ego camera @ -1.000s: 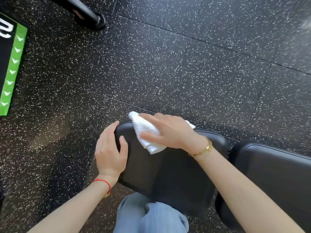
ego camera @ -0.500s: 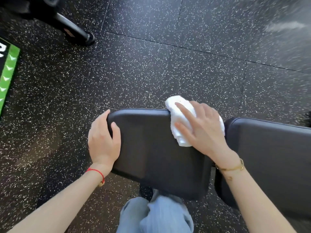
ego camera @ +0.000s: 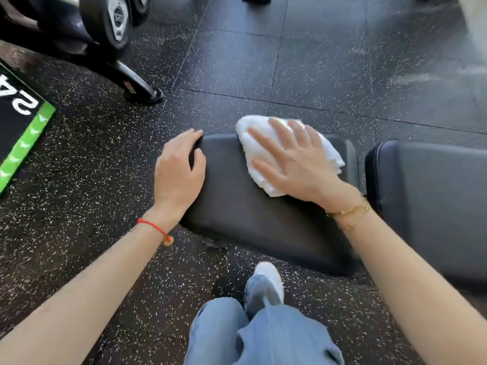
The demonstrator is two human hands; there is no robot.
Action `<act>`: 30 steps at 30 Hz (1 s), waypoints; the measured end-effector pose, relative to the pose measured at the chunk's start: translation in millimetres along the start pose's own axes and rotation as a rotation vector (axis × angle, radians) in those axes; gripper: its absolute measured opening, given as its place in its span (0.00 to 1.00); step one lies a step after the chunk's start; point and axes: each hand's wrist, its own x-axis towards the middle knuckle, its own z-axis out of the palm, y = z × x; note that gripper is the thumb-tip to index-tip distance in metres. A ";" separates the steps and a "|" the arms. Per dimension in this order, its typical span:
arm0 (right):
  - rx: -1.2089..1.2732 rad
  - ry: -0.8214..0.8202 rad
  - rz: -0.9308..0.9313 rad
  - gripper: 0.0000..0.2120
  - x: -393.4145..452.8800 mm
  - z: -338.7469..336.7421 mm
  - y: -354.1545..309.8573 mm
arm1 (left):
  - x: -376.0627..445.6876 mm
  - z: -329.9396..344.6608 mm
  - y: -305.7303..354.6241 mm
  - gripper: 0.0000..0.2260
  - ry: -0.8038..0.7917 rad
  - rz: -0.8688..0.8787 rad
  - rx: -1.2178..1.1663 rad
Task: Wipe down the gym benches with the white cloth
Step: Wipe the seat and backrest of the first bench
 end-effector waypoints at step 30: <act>-0.464 0.517 0.233 0.31 -161.3 79.0 -57.7 | -39.7 -7.1 -34.9 0.17 -0.073 0.420 -0.026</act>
